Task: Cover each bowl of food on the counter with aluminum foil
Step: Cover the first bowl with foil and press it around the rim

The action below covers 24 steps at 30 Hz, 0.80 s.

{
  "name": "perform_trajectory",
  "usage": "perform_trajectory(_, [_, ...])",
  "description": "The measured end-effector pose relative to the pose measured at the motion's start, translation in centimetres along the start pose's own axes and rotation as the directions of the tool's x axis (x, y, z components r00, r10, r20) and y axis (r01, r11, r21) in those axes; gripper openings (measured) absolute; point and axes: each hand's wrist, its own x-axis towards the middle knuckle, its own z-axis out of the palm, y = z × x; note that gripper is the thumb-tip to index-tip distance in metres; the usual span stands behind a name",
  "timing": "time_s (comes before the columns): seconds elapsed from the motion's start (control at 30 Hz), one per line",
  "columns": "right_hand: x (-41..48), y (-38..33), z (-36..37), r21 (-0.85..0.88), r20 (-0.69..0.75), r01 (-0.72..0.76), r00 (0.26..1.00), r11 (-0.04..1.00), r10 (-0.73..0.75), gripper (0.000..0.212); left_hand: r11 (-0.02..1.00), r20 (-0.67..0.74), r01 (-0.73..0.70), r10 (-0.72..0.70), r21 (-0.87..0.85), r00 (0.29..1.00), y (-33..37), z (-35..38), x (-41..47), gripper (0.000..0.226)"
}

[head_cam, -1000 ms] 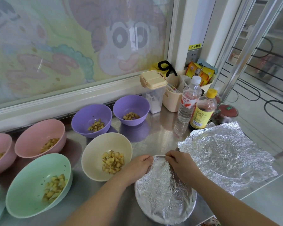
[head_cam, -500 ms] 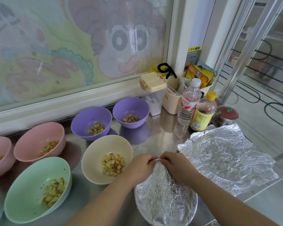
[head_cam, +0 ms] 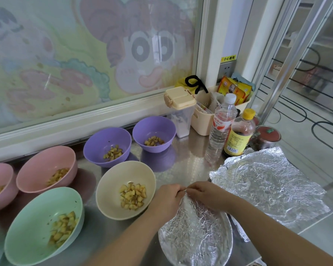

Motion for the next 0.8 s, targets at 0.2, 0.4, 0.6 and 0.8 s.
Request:
perform_trajectory(0.2, [0.0,-0.6,-1.1,0.065,0.140,-0.056,0.989,0.996,0.046,0.052,1.000,-0.030,0.021,-0.021,0.016,0.999,0.0,0.3,0.0,0.023])
perform_trajectory(0.4, [-0.1,-0.4,-0.8,0.086,0.112,-0.030,0.994,0.996,0.020,0.053,0.999,-0.028,0.020,-0.019,0.039,0.999,0.0,0.3,0.1,0.024])
perform_trajectory(0.6, [-0.5,0.3,-1.2,0.138,-0.048,-0.032,0.998,0.990,0.039,0.047,0.999,0.069,-0.042,0.041,0.016,0.997,0.6,-0.8,2.1,0.026])
perform_trajectory(0.8, [-2.6,0.7,-0.6,0.128,-0.209,-0.024,0.977,0.991,0.051,0.021,0.981,-0.030,-0.168,0.172,0.102,0.985,1.0,-1.0,-1.6,0.047])
